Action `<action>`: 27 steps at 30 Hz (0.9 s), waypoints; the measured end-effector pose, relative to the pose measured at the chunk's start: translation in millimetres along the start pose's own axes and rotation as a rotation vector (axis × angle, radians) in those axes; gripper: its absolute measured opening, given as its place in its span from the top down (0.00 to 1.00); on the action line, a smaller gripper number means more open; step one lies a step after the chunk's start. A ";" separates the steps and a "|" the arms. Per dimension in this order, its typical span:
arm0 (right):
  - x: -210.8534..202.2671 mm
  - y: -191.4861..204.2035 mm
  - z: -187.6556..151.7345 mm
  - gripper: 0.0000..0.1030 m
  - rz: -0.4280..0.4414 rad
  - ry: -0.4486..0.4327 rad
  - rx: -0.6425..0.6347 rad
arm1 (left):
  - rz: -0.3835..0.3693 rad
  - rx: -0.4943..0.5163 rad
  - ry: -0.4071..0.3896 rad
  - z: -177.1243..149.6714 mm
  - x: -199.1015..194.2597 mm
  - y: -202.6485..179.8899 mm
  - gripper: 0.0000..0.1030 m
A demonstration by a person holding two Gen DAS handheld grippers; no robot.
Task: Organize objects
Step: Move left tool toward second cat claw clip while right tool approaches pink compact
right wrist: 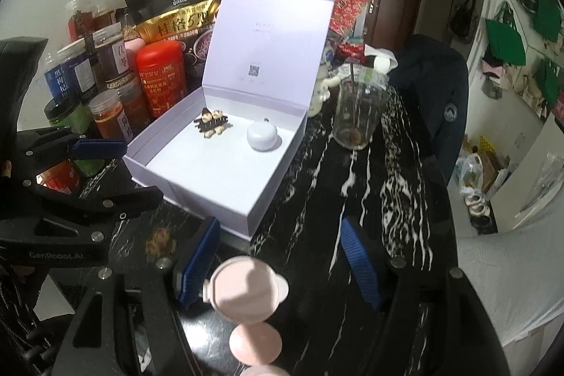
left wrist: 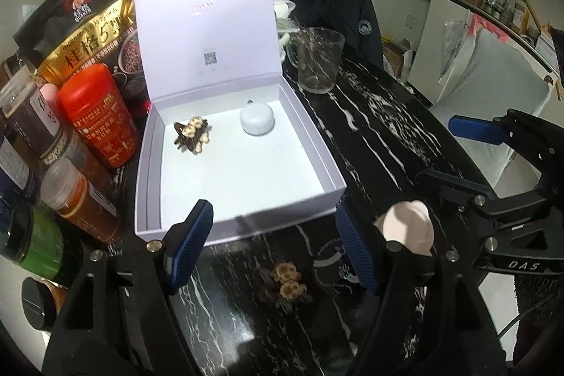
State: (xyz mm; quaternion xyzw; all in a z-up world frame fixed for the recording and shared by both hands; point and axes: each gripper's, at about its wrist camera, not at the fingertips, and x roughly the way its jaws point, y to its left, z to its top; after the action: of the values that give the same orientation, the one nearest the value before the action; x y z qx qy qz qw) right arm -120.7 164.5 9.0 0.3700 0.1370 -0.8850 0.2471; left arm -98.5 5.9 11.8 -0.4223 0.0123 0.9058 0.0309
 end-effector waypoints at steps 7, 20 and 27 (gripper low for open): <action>-1.3 -0.5 -23.2 0.30 -0.013 0.020 0.036 | -0.025 0.017 0.032 -18.5 6.2 -8.2 0.31; -2.2 5.0 -64.2 0.30 -0.002 0.058 0.084 | -0.089 0.028 0.087 -53.5 16.7 -18.3 0.31; 1.4 2.5 -85.0 0.30 0.013 0.079 0.135 | -0.132 0.019 0.099 -65.5 21.0 -18.2 0.31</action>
State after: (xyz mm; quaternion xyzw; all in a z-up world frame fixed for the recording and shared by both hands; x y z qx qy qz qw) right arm -70.3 198.1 -50.7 0.4215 0.0844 -0.8753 0.2217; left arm -60.7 21.9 -46.3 -0.4662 -0.0057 0.8796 0.0940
